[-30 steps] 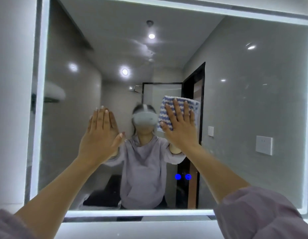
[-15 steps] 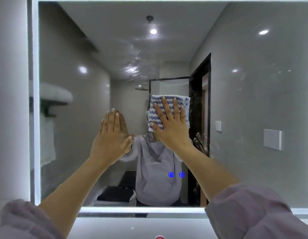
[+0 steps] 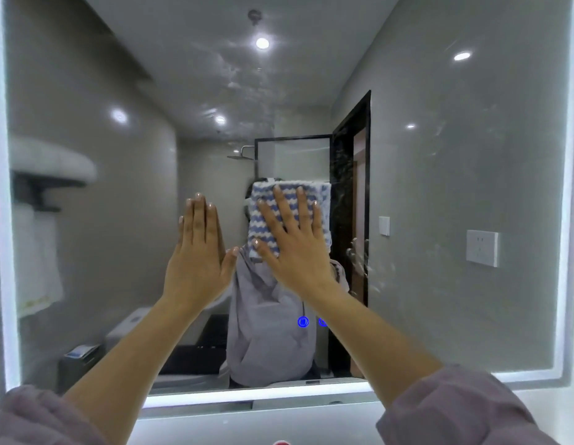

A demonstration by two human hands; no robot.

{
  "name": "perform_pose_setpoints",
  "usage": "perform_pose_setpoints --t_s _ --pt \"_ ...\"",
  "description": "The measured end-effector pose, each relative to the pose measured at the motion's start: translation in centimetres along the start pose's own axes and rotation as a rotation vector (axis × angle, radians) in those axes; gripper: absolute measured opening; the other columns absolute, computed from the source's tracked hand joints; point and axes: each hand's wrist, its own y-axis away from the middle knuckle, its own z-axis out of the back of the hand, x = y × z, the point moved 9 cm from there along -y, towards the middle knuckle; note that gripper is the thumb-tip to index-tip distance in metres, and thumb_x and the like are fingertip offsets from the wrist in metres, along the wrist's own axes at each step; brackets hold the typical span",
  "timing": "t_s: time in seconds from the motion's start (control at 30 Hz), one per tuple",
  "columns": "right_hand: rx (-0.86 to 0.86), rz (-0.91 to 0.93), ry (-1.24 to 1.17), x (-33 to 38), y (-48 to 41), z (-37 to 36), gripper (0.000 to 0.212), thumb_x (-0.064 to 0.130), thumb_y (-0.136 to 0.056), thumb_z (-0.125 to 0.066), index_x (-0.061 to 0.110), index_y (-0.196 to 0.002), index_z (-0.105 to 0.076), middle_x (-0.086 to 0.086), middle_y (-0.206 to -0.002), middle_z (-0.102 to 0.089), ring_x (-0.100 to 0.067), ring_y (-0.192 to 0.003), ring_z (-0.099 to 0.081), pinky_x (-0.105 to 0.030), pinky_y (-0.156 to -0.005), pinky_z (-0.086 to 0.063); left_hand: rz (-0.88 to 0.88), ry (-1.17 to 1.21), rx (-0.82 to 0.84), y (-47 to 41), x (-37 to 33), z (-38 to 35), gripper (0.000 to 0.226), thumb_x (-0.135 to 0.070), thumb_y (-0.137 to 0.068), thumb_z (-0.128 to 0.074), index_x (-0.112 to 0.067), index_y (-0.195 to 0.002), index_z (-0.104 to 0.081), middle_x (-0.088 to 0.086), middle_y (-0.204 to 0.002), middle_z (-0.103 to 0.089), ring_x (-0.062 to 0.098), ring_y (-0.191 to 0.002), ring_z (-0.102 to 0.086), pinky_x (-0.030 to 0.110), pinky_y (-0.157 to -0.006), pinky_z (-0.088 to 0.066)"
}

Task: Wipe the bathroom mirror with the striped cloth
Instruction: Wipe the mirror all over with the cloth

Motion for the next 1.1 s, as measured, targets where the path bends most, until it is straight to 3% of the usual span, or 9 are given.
perform_pose_setpoints --t_s 0.2,0.37,0.57,0.73,0.8,0.9,1.03,1.1 --pt "-0.003 0.091 0.025 1.0 2.9 -1.2 0.067 0.058 -0.098 -0.027 0.027 -0.154 -0.009 -0.002 -0.162 0.001 -0.031 -0.148 0.005 -0.046 -0.119 0.007 -0.009 0.004 -0.023 0.0 0.0 0.0 0.084 -0.057 -0.090 -0.014 -0.001 -0.147 0.014 0.017 -0.156 0.021 0.027 -0.146 0.020 0.038 -0.119 0.008" --pt "0.007 0.119 0.060 -2.3 3.2 -0.7 0.065 0.056 -0.098 -0.026 0.026 -0.154 -0.013 -0.001 -0.162 -0.006 -0.029 -0.148 0.001 -0.048 -0.120 -0.001 -0.011 -0.010 -0.031 0.0 0.1 0.0 0.084 -0.054 -0.092 -0.017 0.003 -0.148 0.006 0.020 -0.158 0.012 0.031 -0.147 0.012 0.043 -0.120 0.000" --pt "0.001 -0.009 0.124 -11.6 5.3 0.4 0.060 0.054 -0.100 -0.016 0.026 -0.153 -0.017 -0.003 -0.161 -0.013 -0.031 -0.148 -0.007 -0.051 -0.118 -0.011 -0.016 -0.007 -0.042 0.0 -0.1 0.2 0.084 -0.054 -0.092 -0.018 0.005 -0.148 0.003 0.023 -0.158 0.008 0.034 -0.147 0.008 0.046 -0.120 -0.004" --pt "0.049 -0.225 0.119 -20.0 7.8 1.6 0.065 0.056 -0.098 -0.004 0.023 -0.154 -0.007 -0.008 -0.161 -0.006 -0.033 -0.148 0.001 -0.053 -0.118 -0.009 -0.023 0.004 -0.047 0.1 -0.2 0.3 0.084 -0.053 -0.092 -0.020 0.006 -0.147 0.003 0.023 -0.157 0.008 0.035 -0.147 0.007 0.046 -0.120 -0.004" --pt "0.054 -0.305 0.079 -21.9 8.5 2.0 0.068 0.057 -0.097 -0.005 0.021 -0.154 -0.010 -0.008 -0.161 -0.006 -0.032 -0.148 0.003 -0.054 -0.119 -0.008 -0.018 0.005 -0.044 0.0 -0.2 0.3 0.085 -0.053 -0.091 -0.021 0.007 -0.147 0.002 0.024 -0.157 0.007 0.035 -0.147 0.007 0.047 -0.120 -0.005" --pt "0.019 -0.411 -0.022 -22.1 8.5 2.1 0.068 0.054 -0.093 -0.015 0.024 -0.154 -0.013 -0.004 -0.162 -0.006 -0.028 -0.148 0.005 -0.052 -0.119 0.000 -0.012 0.002 -0.040 0.0 -0.2 0.1 0.085 -0.053 -0.091 -0.021 0.006 -0.147 0.001 0.024 -0.157 0.006 0.035 -0.147 0.007 0.046 -0.120 -0.004" --pt "-0.029 -0.523 -0.047 -20.1 7.8 1.5 0.064 0.051 -0.094 -0.006 0.025 -0.152 -0.001 -0.006 -0.162 -0.002 -0.033 -0.148 0.006 -0.052 -0.117 0.006 -0.016 0.006 -0.039 0.0 -0.1 0.0 0.084 -0.053 -0.092 -0.018 0.005 -0.148 0.003 0.022 -0.158 0.009 0.032 -0.147 0.010 0.045 -0.120 -0.003" --pt "-0.055 -0.513 -0.037 -18.1 7.0 1.4 0.064 0.048 -0.097 -0.004 0.020 -0.154 -0.007 -0.010 -0.161 -0.006 -0.038 -0.147 0.000 -0.055 -0.116 0.004 -0.021 0.006 -0.042 -0.1 -0.1 0.0 0.084 -0.054 -0.092 -0.018 0.005 -0.148 0.003 0.023 -0.158 0.009 0.032 -0.147 0.010 0.044 -0.120 -0.001"
